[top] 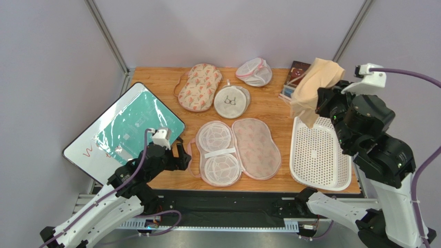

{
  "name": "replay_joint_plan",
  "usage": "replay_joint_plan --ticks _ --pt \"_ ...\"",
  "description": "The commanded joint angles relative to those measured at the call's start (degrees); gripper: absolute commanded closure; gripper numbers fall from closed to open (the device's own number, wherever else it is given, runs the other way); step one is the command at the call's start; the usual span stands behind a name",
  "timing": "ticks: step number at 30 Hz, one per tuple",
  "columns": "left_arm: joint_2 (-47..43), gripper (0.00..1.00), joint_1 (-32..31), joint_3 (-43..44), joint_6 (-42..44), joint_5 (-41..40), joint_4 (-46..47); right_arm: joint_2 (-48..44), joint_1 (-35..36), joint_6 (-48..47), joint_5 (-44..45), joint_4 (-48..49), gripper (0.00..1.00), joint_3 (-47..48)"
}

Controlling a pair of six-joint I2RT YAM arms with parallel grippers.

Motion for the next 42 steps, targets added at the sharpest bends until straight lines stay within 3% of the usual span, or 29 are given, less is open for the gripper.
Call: replay_joint_plan --ticks 1,3,12,20,21,23,24,27,31,34,35,42 --pt "-0.62 0.04 -0.11 -0.27 0.86 0.31 1.15 -3.16 -1.06 -2.06 9.20 -4.76 1.00 0.36" --pt "-0.71 0.04 -0.11 -0.27 0.85 0.40 1.24 -4.66 -1.59 -0.75 12.80 -6.77 1.00 -2.01" --pt "-1.58 0.04 -0.81 -0.35 0.77 0.57 1.24 -11.51 -8.26 7.34 13.26 -10.83 1.00 -17.64" --pt "-2.03 0.04 -1.95 -0.27 0.68 -0.13 0.97 -14.33 -12.23 13.23 13.96 -14.43 1.00 -23.63" --pt "-2.03 0.04 -2.04 -0.35 0.68 -0.22 0.89 -14.51 -12.31 13.59 13.88 -14.61 0.93 -23.90" --pt "-2.02 0.04 -2.13 -0.27 0.77 -0.30 0.88 -14.60 -12.49 13.77 12.66 -14.78 0.63 -23.99" --pt "-2.03 0.04 -2.13 -0.27 0.68 -0.30 0.88 -14.51 -12.49 13.68 12.39 -14.78 0.26 -23.99" --pt "-1.76 0.04 -2.13 -0.18 0.68 -0.22 0.88 -13.81 -12.40 13.24 11.16 -15.31 0.00 -22.50" --pt "-0.97 0.04 -2.22 -0.09 0.85 -0.22 0.97 -12.58 -12.40 10.17 6.42 -14.61 0.00 -19.16" --pt "-0.62 0.04 -2.22 -0.09 0.85 -0.39 1.15 -12.31 -12.40 6.40 -3.76 -10.23 0.00 -18.54" --pt "-0.53 0.04 -2.22 -0.09 0.85 -0.48 1.06 -11.96 -12.40 5.51 -10.75 -7.87 0.00 -18.80" --pt "-0.27 0.04 -2.22 -0.09 0.94 -0.39 1.06 -6.52 -12.49 7.00 -36.11 4.27 0.06 -30.38"
